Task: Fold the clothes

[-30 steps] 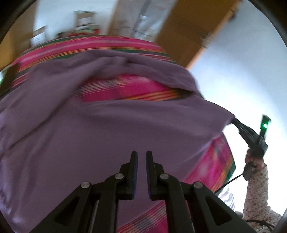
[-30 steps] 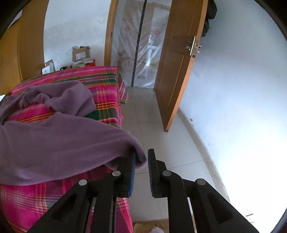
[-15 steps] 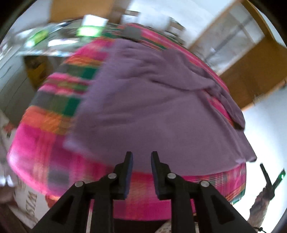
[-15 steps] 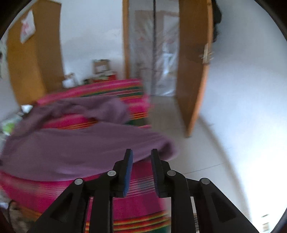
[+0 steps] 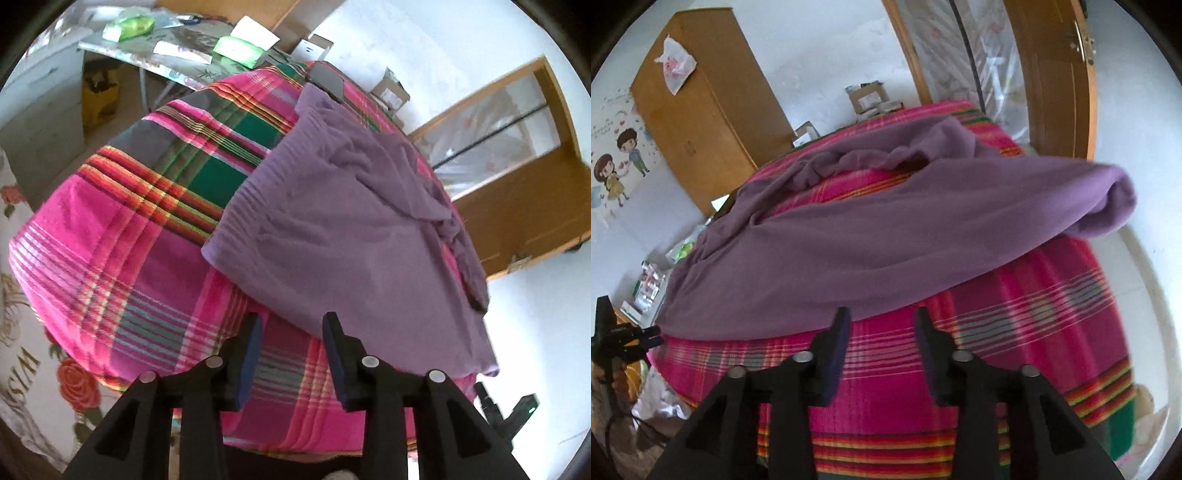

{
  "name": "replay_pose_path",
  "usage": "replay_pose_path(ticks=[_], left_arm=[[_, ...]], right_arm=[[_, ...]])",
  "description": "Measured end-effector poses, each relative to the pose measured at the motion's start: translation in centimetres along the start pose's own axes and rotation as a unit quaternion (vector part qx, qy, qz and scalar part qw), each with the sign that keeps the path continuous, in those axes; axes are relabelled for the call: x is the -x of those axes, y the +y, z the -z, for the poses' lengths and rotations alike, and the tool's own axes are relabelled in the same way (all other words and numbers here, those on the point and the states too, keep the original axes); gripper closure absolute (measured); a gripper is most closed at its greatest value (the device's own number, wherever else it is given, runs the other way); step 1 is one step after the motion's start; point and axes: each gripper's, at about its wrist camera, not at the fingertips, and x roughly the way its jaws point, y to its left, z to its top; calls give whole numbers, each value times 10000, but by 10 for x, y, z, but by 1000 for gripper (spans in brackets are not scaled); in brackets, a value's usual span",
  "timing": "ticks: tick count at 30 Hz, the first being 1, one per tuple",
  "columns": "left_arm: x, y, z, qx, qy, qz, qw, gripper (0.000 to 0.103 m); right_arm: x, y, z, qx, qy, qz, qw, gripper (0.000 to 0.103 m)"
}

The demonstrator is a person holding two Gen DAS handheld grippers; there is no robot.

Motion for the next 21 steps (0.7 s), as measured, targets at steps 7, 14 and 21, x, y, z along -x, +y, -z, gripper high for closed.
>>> replay_pose_path(ticks=[7,14,21], left_arm=[[-3,2,-4,132,-38,137,9998,67],[-7,-6,-7,-32,-223,-33,9997,67],[-10,-2,-14,179,-340,67,9992,67]], right_arm=[[-15,-1,-3,-380,-65,108,9992,47],[-29,-4,-9,-466,-131,314,9983,46],[-41,-1,-17,-565,-347,398,9970,46]])
